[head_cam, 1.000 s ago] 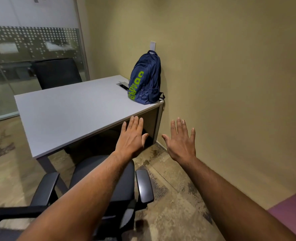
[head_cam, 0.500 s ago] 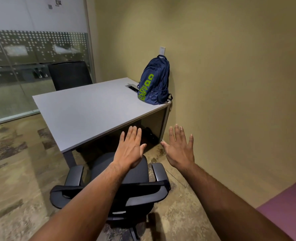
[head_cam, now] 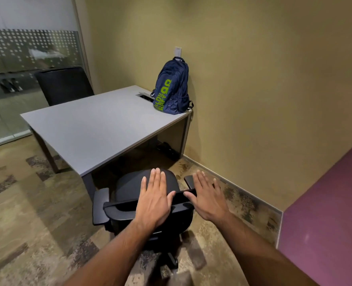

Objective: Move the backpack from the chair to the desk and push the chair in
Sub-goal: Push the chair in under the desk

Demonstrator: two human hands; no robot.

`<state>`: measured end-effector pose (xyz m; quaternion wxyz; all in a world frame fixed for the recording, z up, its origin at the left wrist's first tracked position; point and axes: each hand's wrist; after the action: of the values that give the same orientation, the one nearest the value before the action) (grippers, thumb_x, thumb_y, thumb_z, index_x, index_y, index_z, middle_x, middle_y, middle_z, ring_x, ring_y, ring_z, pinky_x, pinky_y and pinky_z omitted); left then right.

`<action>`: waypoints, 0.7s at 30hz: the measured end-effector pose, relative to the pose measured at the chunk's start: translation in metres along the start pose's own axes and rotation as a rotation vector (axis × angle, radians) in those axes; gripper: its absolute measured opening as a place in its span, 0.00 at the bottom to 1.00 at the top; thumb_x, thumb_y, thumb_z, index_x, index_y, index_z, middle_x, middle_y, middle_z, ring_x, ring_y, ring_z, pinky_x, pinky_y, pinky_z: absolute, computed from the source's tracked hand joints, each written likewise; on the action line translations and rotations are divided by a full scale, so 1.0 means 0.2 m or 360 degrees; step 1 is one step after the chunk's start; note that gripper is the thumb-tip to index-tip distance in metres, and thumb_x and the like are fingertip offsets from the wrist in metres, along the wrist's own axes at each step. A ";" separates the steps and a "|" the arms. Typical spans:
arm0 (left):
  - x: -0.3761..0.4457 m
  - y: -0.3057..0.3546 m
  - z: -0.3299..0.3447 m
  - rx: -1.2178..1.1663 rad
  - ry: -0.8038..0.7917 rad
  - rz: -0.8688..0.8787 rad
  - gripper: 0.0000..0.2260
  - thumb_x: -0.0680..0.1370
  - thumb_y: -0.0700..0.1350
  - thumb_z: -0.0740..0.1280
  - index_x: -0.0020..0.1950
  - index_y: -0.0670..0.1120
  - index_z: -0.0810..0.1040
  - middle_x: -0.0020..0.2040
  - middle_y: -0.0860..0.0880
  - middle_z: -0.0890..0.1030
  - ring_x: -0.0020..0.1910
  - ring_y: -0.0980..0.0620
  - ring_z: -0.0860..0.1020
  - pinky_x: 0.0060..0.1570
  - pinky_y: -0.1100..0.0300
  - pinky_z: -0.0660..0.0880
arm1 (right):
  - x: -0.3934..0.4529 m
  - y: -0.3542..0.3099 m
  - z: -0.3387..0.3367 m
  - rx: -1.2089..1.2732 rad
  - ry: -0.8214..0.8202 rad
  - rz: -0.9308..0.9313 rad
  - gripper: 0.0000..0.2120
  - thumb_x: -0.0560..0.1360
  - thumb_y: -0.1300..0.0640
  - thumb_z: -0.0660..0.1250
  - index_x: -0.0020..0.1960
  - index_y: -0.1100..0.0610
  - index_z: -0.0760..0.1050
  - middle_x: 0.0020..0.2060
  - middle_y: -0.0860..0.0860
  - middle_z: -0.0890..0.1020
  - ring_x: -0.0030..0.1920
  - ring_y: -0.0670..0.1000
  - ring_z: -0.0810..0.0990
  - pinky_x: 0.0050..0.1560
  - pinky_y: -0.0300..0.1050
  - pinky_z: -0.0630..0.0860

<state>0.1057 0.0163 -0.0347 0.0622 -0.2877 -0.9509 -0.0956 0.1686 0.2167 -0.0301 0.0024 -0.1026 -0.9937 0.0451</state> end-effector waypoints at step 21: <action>-0.19 -0.26 0.10 0.0183 -0.0195 0.0173 0.47 0.76 0.76 0.37 0.82 0.43 0.53 0.82 0.44 0.55 0.82 0.49 0.49 0.79 0.51 0.43 | -0.12 0.07 0.18 0.0049 -0.0012 -0.0193 0.50 0.75 0.20 0.36 0.84 0.54 0.44 0.84 0.50 0.45 0.82 0.47 0.39 0.81 0.49 0.40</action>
<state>0.1073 -0.0420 -0.0689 0.0254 -0.3403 -0.9398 -0.0197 0.1950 0.2221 -0.0674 0.0028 -0.0420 -0.9973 0.0605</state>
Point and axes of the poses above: each hand's wrist, its own x-axis towards the middle knuckle, its own z-axis out of the palm, y = z × x
